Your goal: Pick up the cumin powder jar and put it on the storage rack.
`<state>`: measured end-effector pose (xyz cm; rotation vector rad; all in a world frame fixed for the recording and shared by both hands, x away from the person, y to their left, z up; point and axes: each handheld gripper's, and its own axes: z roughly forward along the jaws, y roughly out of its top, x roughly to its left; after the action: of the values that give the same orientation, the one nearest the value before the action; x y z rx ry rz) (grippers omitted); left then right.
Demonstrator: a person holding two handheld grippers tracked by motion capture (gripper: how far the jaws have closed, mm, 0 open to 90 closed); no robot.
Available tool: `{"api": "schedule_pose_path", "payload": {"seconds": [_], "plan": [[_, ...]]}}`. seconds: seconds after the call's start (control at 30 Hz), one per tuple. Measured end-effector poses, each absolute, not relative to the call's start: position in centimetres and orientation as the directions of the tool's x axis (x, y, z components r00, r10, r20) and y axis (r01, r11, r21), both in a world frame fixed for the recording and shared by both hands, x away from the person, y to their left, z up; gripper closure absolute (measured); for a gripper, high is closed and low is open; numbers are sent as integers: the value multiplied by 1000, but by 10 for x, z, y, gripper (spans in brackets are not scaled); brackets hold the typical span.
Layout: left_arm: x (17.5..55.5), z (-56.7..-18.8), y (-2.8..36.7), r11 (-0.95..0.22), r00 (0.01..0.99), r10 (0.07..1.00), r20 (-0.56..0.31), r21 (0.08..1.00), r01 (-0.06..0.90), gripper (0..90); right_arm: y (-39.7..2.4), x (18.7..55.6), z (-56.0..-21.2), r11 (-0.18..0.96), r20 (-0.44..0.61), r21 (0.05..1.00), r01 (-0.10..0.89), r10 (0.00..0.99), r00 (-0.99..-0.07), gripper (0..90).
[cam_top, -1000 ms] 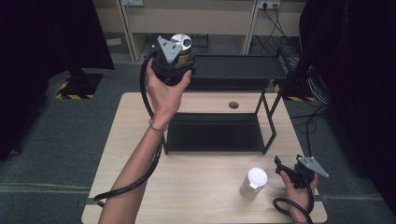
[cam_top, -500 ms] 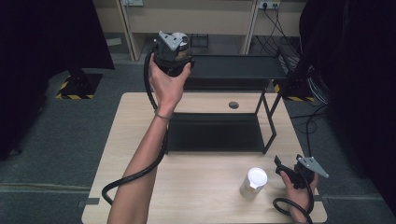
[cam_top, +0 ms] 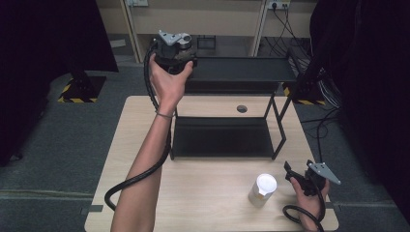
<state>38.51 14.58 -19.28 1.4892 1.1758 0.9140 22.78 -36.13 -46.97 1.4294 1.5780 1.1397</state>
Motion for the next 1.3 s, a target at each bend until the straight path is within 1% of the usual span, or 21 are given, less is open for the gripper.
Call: {"api": "schedule_pose_path", "payload": {"seconds": [0.23,0.27,0.33,0.4,0.43,0.47,0.9,1.3], "plan": [[387,-192,148,-39,253,967,-21,973,228,305,-362,228,-469,-3,56,931,365,989,-135,83],[387,-191,147,-41,249,968,-20,971,236,291,-361,228,-469,-2,55,931,365,989,-136,83],[386,-194,144,-25,224,974,-27,973,227,167,-362,228,-470,-3,56,931,364,989,-136,83],[383,-197,141,-6,204,978,-39,976,217,64,-363,228,-470,-8,61,931,364,989,-136,84],[381,-198,140,-3,196,980,-39,978,210,27,-363,228,-470,-9,62,931,364,989,-136,84],[379,-199,140,-7,196,980,-33,980,197,13,-363,228,-470,-9,62,931,364,989,-136,83],[355,-204,143,-41,243,970,18,995,92,4,-361,228,-469,-2,55,931,365,989,-136,84],[329,-228,146,-70,263,962,68,998,-1,2,-360,228,-469,4,49,931,366,990,-135,83]]}}
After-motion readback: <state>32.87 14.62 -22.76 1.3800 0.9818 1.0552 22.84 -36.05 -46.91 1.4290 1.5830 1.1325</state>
